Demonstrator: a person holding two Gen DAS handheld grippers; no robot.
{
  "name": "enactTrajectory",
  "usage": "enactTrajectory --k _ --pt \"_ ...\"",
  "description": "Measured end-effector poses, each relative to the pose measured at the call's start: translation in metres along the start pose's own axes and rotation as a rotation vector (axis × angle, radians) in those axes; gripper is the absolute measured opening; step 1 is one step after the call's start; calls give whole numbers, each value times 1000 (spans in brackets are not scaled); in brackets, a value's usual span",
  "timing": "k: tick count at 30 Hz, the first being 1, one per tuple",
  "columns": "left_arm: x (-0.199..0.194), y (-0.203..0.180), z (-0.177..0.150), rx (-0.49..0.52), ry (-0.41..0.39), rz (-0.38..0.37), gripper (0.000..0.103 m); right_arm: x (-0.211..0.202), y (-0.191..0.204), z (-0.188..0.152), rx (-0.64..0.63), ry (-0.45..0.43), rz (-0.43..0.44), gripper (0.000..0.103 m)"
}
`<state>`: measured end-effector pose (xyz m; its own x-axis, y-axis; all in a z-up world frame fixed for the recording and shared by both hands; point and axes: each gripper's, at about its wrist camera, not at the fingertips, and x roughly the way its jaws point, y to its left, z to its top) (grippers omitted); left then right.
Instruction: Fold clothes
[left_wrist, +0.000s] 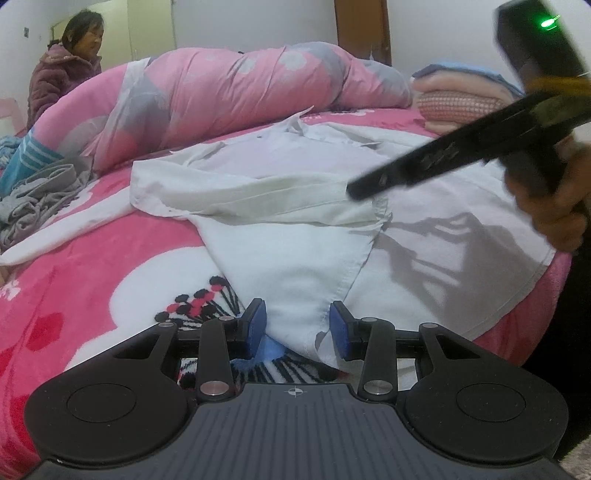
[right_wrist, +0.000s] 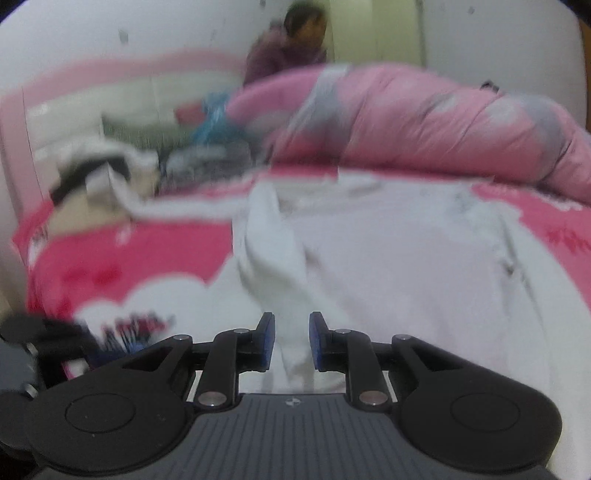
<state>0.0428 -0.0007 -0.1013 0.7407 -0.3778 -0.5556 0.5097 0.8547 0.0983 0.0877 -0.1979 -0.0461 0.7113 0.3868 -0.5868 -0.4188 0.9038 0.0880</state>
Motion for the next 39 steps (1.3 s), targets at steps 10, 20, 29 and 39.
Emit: enactTrajectory --k 10,20,29,39 --pt "-2 -6 -2 49 -12 19 40 31 -30 2 211 46 4 30" --pt "-2 -5 -3 51 -13 20 40 34 -28 1 217 40 -19 43" --pt "-5 -7 -4 57 -3 29 41 43 -33 8 284 18 30 5" --pt "-18 1 19 -1 1 -28 56 -20 -93 0 700 -244 152 1"
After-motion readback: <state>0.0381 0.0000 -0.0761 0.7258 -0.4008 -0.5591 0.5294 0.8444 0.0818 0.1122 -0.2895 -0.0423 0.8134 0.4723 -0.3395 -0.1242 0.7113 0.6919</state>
